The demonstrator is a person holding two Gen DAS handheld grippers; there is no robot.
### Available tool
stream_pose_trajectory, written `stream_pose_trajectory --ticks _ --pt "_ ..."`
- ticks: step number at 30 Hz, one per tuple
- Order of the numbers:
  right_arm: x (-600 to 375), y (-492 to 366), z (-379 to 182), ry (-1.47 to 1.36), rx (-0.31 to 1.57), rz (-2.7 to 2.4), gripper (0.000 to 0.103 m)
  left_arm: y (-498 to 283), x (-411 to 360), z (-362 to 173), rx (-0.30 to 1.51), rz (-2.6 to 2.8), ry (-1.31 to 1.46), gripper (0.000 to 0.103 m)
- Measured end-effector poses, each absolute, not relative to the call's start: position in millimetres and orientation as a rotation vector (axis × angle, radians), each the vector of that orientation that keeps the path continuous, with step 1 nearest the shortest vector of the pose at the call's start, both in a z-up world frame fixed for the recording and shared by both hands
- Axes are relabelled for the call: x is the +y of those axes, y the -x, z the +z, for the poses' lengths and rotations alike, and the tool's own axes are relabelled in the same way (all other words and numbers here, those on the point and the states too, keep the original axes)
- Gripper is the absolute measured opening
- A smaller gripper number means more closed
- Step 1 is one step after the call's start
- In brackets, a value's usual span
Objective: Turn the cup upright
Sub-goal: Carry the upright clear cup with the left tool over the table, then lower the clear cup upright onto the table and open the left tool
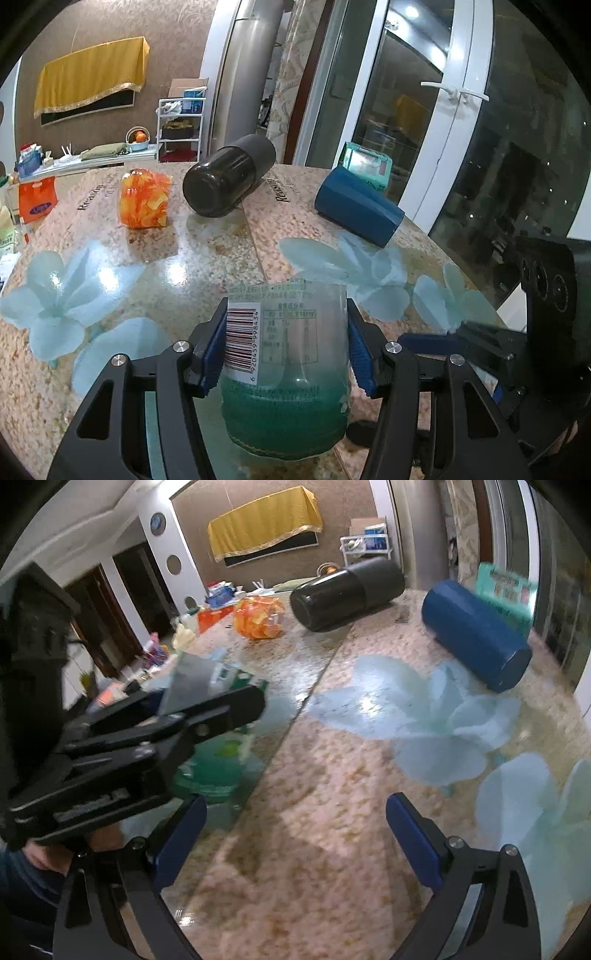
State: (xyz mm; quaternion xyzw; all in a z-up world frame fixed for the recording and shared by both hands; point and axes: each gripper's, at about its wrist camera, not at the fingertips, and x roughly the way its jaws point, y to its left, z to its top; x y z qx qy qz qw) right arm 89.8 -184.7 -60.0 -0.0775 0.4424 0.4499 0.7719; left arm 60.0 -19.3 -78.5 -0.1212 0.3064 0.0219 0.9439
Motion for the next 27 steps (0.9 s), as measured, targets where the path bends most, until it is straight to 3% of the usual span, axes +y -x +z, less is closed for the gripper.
stream_pose_trajectory --ticks 17,27 --pt "-176.4 -77.8 -47.2 0.074 0.871 1.025 0.098 -48.9 -15.6 -62.5 0.540 0.031 0.275 0.058" --pt "-174.1 -65.9 -46.4 0.198 0.800 0.967 0.098 -43.7 -22.2 -58.5 0.538 0.015 0.253 0.058"
